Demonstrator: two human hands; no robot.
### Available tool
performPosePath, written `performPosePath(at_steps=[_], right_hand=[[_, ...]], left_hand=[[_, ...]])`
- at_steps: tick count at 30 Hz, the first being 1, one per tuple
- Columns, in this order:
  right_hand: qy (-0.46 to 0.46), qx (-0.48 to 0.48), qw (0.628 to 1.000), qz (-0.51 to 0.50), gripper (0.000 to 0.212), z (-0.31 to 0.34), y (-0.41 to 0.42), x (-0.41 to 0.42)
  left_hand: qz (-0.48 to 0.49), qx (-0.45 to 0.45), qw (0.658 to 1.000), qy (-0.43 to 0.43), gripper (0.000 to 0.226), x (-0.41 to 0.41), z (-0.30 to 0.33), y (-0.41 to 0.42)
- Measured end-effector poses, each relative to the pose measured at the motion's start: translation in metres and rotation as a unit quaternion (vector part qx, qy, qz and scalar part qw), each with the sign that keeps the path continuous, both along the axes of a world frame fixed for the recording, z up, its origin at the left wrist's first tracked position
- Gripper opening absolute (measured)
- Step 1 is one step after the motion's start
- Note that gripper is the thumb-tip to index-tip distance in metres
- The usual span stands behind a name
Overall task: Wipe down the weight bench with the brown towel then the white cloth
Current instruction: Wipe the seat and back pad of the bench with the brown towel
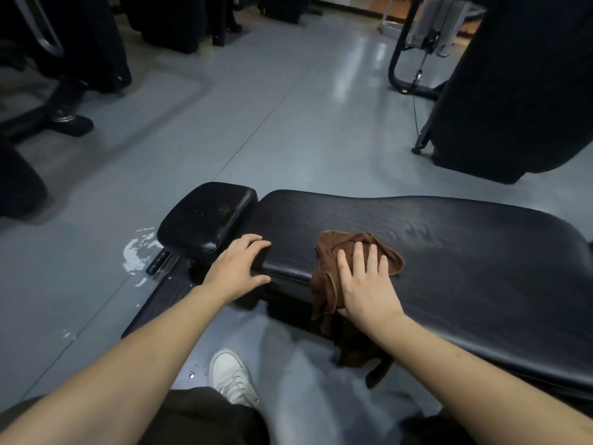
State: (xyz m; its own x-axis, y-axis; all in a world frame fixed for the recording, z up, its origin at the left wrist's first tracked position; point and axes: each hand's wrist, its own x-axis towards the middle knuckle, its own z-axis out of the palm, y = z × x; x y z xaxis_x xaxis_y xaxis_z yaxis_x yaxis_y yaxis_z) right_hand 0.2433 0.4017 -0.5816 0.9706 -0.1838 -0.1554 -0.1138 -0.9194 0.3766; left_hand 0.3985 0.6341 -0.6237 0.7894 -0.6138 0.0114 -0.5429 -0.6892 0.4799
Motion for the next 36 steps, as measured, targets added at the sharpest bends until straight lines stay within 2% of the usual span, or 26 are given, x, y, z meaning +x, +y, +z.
performPosePath(at_steps=[6, 18, 22, 28, 36], right_hand=[[0.001, 0.009, 1.000, 0.029, 0.116, -0.017, 0.042, 0.064], [-0.001, 0.046, 0.996, 0.078, 0.119, -0.037, 0.091, 0.122], [0.006, 0.039, 0.995, 0.088, 0.113, -0.033, 0.083, 0.111], [0.006, 0.010, 0.995, 0.099, 0.091, -0.018, 0.053, 0.073], [0.003, 0.012, 0.999, 0.050, 0.088, 0.004, 0.004, -0.004]], left_hand=[[0.060, -0.074, 0.991, 0.097, 0.069, 0.008, -0.004, 0.012], [0.057, -0.064, 0.993, 0.082, 0.070, 0.021, -0.004, 0.012], [0.059, -0.042, 0.993, 0.094, 0.067, 0.019, 0.003, 0.007], [0.030, 0.001, 0.996, 0.080, 0.070, -0.003, 0.013, -0.013], [-0.061, 0.039, 0.996, 0.050, 0.070, -0.042, 0.038, -0.068]])
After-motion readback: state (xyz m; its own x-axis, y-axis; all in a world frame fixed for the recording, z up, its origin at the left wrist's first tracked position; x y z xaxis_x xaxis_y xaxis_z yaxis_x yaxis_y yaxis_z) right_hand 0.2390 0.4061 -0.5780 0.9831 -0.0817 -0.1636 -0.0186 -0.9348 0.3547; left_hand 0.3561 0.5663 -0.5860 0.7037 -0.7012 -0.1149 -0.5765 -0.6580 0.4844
